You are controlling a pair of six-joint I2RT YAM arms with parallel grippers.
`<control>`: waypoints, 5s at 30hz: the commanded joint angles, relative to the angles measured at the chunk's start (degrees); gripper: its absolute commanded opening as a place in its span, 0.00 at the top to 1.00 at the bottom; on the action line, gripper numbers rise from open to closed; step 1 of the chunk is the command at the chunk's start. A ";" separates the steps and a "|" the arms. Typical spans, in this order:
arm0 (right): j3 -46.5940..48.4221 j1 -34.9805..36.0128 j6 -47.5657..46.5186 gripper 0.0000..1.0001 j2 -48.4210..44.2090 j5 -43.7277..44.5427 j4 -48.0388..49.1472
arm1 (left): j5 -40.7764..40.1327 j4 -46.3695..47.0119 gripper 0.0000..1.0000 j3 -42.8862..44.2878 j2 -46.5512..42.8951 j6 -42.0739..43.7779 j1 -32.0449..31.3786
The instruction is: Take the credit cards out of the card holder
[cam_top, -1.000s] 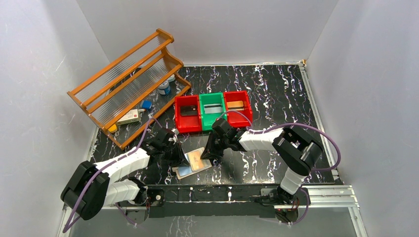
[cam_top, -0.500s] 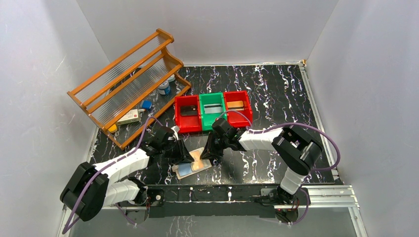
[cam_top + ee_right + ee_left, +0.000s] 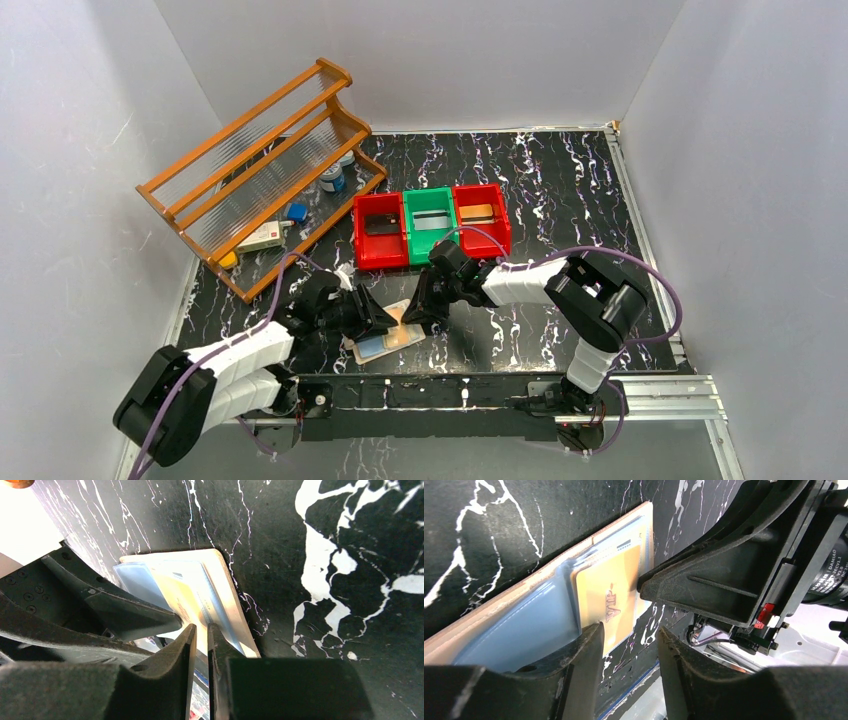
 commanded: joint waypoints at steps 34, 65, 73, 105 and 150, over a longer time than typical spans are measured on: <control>-3.43 0.25 0.55 0.76 4.87 0.87 -2.61 | -0.86 9.80 0.72 -9.70 -9.30 -7.30 0.85; -3.55 0.28 0.58 0.76 3.96 2.43 -3.91 | -2.80 0.91 1.00 -5.40 -7.55 -3.13 1.33; -3.20 0.33 0.49 0.76 3.28 4.38 -5.74 | -4.34 -5.37 1.00 -4.99 -11.53 -1.86 1.42; -3.20 0.33 0.32 0.76 3.57 4.24 -5.54 | 0.24 5.56 0.94 -9.24 -11.93 -6.65 1.65; -3.36 0.32 0.23 0.76 4.36 3.16 -4.30 | -1.61 3.14 1.00 -6.41 -13.04 -8.71 1.63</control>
